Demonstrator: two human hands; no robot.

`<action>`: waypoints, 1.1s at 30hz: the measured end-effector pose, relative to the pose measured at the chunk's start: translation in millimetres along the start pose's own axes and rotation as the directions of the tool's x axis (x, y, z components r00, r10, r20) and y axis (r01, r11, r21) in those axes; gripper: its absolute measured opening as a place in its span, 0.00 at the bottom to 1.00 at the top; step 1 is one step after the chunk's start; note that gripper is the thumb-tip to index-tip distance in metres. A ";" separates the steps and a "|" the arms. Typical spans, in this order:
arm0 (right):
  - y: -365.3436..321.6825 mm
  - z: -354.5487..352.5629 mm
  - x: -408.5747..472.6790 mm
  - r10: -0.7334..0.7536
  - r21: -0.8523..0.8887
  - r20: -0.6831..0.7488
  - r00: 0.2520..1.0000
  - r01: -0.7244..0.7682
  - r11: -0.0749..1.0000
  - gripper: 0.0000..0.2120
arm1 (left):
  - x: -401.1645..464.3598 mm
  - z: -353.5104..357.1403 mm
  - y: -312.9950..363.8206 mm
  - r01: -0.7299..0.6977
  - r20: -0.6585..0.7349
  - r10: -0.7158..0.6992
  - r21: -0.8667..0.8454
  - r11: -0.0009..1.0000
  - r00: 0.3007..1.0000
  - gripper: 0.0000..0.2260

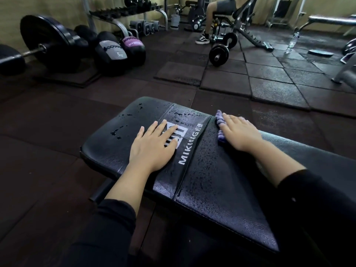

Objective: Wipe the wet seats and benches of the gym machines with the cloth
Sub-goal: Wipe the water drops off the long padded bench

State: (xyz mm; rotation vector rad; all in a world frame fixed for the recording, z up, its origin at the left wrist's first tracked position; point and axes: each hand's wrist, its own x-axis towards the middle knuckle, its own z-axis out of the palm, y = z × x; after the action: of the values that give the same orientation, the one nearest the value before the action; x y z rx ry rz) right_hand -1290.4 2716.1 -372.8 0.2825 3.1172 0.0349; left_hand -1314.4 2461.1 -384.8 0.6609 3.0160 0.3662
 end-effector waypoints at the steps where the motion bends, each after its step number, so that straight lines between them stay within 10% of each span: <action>1: 6.7 -0.2 -5.4 0.022 0.018 -0.012 1.000 -0.022 1.000 0.26 | -0.3 0.0 0.1 -0.001 -0.004 0.001 -0.002 1.000 1.000 0.23; 19: 3.4 2.6 -2.9 0.064 0.101 -0.116 0.991 -0.053 0.994 0.19 | -1.3 0.0 -0.6 -0.004 -0.022 0.004 -0.021 1.000 1.000 0.23; 29: -35.4 -0.9 7.6 -0.088 0.430 -0.437 0.895 0.294 0.854 0.18 | -1.3 -0.4 -3.4 -0.029 -0.043 0.026 -0.069 0.997 0.999 0.22; 33: -74.6 -9.5 37.8 -0.317 0.323 -0.322 0.892 0.418 0.849 0.20 | -1.3 -0.5 -6.0 -0.047 -0.065 0.039 -0.121 0.992 0.997 0.22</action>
State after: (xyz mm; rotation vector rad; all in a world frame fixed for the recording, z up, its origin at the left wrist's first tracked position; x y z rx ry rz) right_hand -1341.2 2649.3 -365.3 -0.3670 3.3470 -0.5991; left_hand -1315.7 2455.1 -385.7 0.7190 3.0110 0.5791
